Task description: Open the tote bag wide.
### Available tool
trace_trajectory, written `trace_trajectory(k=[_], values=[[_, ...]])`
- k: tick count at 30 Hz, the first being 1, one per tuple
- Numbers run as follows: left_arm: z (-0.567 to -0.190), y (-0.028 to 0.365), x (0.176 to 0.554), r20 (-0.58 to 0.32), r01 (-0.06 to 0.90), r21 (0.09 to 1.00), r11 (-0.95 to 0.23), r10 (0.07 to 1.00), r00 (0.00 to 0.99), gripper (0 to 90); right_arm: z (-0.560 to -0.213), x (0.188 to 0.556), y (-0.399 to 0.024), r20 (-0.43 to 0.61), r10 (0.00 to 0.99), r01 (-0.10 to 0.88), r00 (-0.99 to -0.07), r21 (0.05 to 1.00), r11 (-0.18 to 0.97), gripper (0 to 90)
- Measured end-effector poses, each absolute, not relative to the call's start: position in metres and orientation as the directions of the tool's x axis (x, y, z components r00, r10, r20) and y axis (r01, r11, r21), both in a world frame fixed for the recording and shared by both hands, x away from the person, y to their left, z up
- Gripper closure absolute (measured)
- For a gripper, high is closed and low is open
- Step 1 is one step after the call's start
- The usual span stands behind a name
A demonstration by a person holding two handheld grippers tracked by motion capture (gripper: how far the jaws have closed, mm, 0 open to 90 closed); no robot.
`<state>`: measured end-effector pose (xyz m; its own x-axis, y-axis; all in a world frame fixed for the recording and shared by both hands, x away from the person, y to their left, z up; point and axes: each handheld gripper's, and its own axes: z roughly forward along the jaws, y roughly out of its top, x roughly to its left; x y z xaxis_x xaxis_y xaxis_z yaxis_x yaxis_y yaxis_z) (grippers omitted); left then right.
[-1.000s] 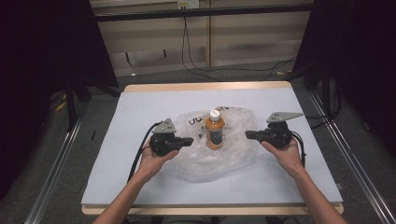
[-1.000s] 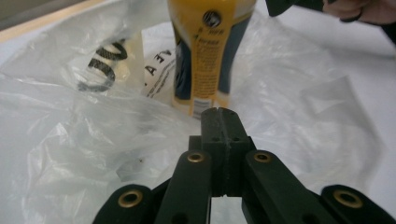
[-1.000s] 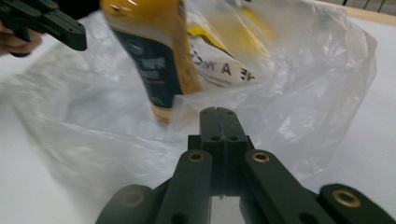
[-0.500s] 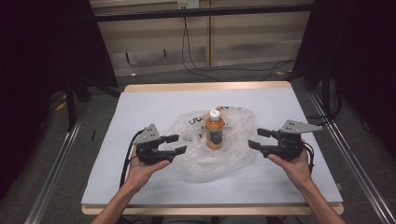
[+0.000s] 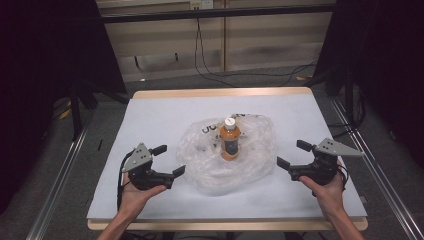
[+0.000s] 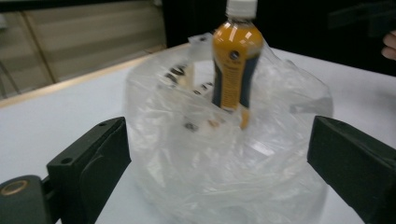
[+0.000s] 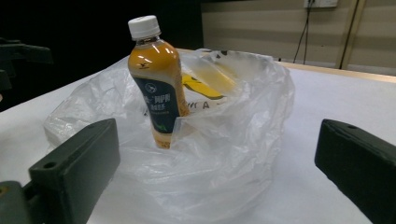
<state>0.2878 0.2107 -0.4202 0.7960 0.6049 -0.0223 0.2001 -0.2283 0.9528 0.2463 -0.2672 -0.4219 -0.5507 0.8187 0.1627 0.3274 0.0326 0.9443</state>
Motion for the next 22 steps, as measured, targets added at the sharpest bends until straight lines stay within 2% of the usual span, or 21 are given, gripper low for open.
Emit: trace_trajectory(k=[5,7,9,11,14,18,22], values=[[-0.427,0.225,0.283,-0.099,0.255,0.953,-0.164,0.626,0.773,3.8,-0.423,0.236,-0.272,0.159,0.834,0.329,-0.528,0.944,0.028,2.5],[-0.431,0.231,0.281,-0.091,0.259,0.950,-0.174,0.640,0.763,3.9,-0.424,0.230,-0.274,0.166,0.826,0.340,-0.538,0.940,0.033,8.1],[-0.436,0.236,0.279,-0.078,0.263,0.947,-0.185,0.662,0.745,3.8,-0.426,0.224,-0.275,0.154,0.843,0.336,-0.515,0.941,0.033,4.6],[-0.440,0.242,0.278,-0.097,0.287,0.941,-0.177,0.673,0.733,4.4,-0.427,0.221,-0.278,0.152,0.849,0.354,-0.507,0.934,0.045,6.3],[-0.442,0.251,0.273,-0.074,0.262,0.948,-0.178,0.682,0.728,3.5,-0.433,0.211,-0.285,0.167,0.854,0.358,-0.493,0.934,0.024,1.2],[-0.442,0.257,0.267,-0.076,0.250,0.954,-0.164,0.675,0.734,2.8,-0.435,0.200,-0.292,0.146,0.830,0.297,-0.539,0.955,0.025,0.2],[-0.442,0.258,0.266,-0.065,0.252,0.950,-0.181,0.679,0.732,2.4,-0.435,0.197,-0.295,0.147,0.848,0.267,-0.509,0.964,-0.007,0.0]])
